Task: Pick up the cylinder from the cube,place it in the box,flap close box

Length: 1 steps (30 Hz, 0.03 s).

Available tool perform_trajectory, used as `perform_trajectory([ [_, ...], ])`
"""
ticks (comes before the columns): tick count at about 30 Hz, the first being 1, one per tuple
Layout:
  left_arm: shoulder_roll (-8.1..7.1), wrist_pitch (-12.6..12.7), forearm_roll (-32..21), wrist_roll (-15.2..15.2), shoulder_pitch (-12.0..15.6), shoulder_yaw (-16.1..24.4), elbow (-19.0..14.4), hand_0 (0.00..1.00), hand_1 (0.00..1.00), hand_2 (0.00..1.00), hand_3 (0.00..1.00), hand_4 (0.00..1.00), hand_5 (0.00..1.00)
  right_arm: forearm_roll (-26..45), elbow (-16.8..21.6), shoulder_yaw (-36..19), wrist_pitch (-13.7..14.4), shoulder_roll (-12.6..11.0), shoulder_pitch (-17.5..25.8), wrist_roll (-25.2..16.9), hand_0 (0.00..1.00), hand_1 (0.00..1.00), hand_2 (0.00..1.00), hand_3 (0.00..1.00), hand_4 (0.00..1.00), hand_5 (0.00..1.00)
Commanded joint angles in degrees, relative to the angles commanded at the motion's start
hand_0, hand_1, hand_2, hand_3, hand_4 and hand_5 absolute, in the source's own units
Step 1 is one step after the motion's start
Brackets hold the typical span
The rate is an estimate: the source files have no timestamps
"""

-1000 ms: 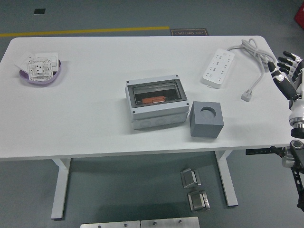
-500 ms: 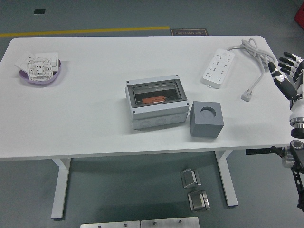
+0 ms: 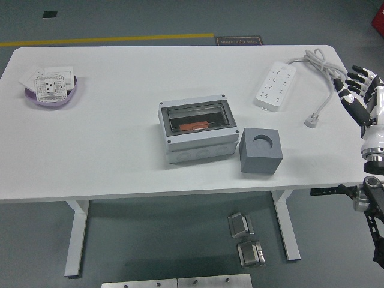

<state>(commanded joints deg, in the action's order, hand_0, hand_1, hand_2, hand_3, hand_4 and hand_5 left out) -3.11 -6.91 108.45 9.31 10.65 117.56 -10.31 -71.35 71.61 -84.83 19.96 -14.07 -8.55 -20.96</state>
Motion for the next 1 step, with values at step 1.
perform_trajectory([
  [1, -0.02, 0.0, -0.1, 0.0, 0.0, -0.1, 0.0, 0.680, 0.651, 0.562, 0.585, 0.491, 0.054, 0.2, 0.1, 0.1, 0.0, 0.1, 0.0, -0.1, 0.715, 0.686, 0.710, 0.736, 0.947, 0.439],
])
